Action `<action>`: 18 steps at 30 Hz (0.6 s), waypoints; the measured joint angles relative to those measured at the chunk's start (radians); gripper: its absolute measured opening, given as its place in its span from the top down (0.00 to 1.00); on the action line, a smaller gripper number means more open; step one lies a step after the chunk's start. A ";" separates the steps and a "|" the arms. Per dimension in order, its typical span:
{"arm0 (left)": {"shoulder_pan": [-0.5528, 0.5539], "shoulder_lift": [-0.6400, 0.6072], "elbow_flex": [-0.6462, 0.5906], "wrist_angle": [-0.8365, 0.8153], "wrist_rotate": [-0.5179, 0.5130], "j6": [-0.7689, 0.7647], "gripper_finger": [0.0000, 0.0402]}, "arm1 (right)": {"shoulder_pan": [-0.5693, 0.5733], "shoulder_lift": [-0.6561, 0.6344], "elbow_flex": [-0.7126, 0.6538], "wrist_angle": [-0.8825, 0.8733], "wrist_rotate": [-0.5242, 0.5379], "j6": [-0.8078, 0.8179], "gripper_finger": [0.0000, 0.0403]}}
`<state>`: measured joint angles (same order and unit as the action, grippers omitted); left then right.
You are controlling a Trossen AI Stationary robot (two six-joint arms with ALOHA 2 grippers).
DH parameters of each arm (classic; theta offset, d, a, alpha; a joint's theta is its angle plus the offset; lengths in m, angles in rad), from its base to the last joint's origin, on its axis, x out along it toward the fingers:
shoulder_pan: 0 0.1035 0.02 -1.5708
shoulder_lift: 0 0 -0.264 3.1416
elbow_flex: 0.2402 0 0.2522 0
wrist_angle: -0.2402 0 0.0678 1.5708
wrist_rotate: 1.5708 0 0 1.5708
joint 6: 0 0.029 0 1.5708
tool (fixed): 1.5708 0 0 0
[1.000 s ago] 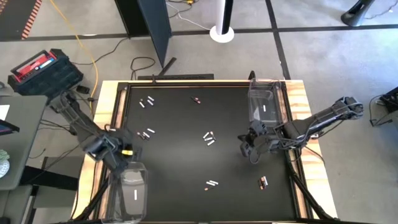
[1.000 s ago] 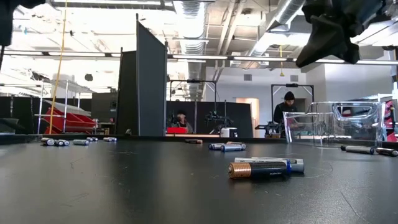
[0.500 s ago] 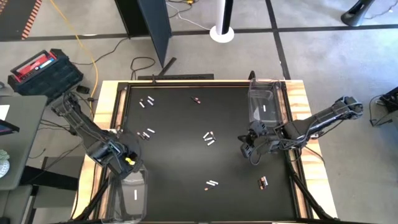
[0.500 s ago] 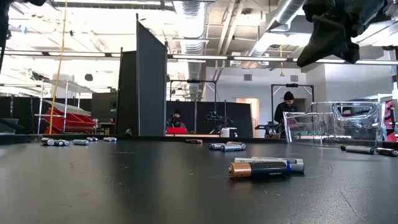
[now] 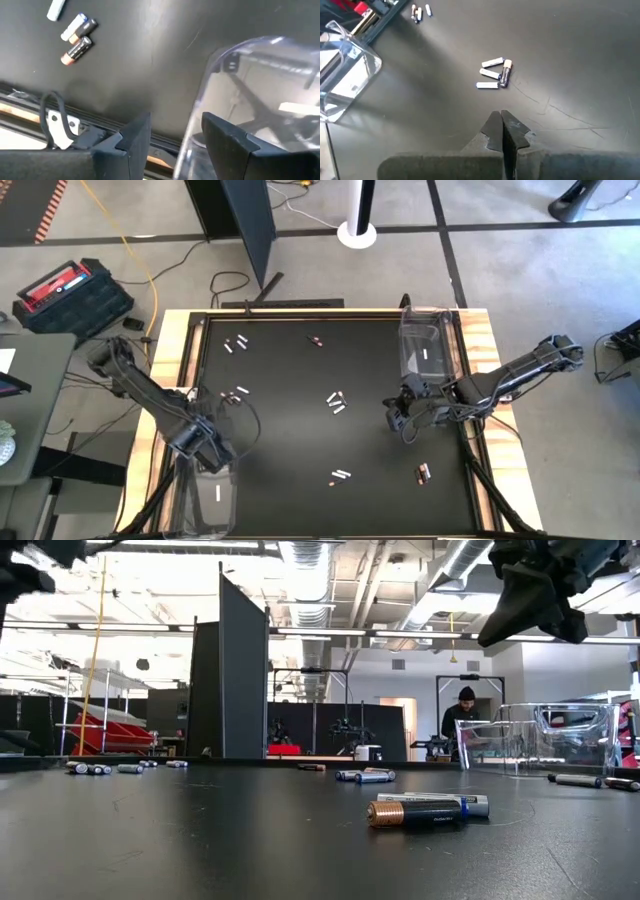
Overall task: Sort batteries
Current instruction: Move the left transparent bin beside the right transparent bin
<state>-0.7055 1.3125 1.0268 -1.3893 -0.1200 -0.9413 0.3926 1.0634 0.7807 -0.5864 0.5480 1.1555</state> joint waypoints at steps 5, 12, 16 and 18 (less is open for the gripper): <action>0.005 -0.033 -0.134 0.151 0.056 0.002 0.57 | 0.000 0.000 0.000 0.026 0.028 0.005 0.98; 0.005 -0.082 -0.274 0.314 0.060 -0.002 0.62 | -0.003 0.000 0.000 0.049 0.035 -0.001 0.98; 0.009 -0.082 -0.347 0.410 0.083 -0.006 0.74 | -0.003 0.000 0.000 0.046 0.037 -0.012 0.98; 0.021 -0.086 -0.358 0.430 0.109 -0.011 0.83 | -0.003 0.000 0.000 0.041 0.037 -0.017 0.98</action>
<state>-0.6842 1.2269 0.6693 -0.9592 -0.0114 -0.9526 0.3893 1.0637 0.7807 -0.5453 0.5854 1.1381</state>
